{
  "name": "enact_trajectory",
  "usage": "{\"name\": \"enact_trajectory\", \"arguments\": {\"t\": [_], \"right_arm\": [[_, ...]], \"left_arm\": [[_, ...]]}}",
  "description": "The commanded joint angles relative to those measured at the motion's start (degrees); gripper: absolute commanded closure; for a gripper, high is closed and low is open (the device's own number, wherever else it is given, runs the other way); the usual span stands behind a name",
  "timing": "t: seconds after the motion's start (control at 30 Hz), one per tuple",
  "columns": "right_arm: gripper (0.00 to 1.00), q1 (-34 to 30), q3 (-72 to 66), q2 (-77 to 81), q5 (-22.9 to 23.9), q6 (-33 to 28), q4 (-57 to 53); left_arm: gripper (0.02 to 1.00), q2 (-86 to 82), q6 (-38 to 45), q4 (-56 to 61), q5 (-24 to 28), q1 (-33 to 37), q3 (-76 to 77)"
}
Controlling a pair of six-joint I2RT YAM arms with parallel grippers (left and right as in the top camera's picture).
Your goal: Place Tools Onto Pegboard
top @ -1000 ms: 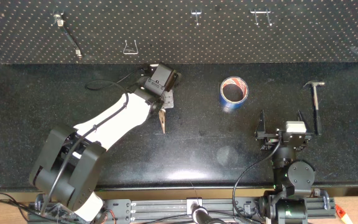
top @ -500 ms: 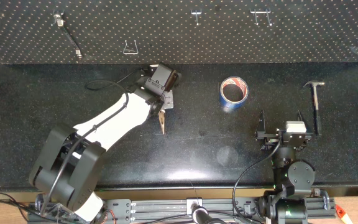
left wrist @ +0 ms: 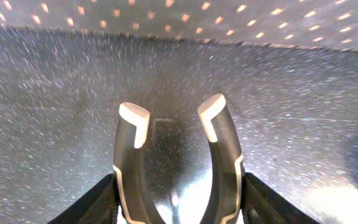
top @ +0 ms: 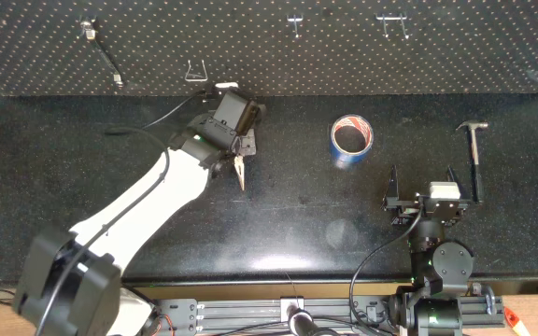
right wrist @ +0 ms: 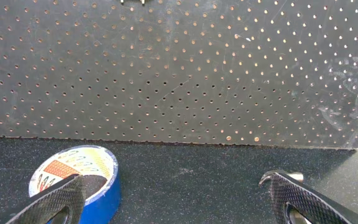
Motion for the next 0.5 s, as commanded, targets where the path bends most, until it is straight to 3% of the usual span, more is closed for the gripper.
{"name": "enact_trajectory", "arguments": {"t": [0.03, 0.23, 0.5], "right_arm": [[0.047, -0.24, -0.11, -0.44, -0.52, 1.05, -0.28], [0.047, -0.24, -0.11, -0.46, -0.52, 1.05, -0.28], [0.047, -0.24, -0.11, -0.46, -0.52, 1.05, -0.28]], "left_arm": [[0.991, -13.20, 10.78, 0.22, -1.53, -0.68, 0.20], [0.993, -24.13, 23.71, 3.28, -9.77, 2.60, 0.20], [0.991, -18.75, 34.03, 25.64, -10.10, 9.88, 0.20]]}}
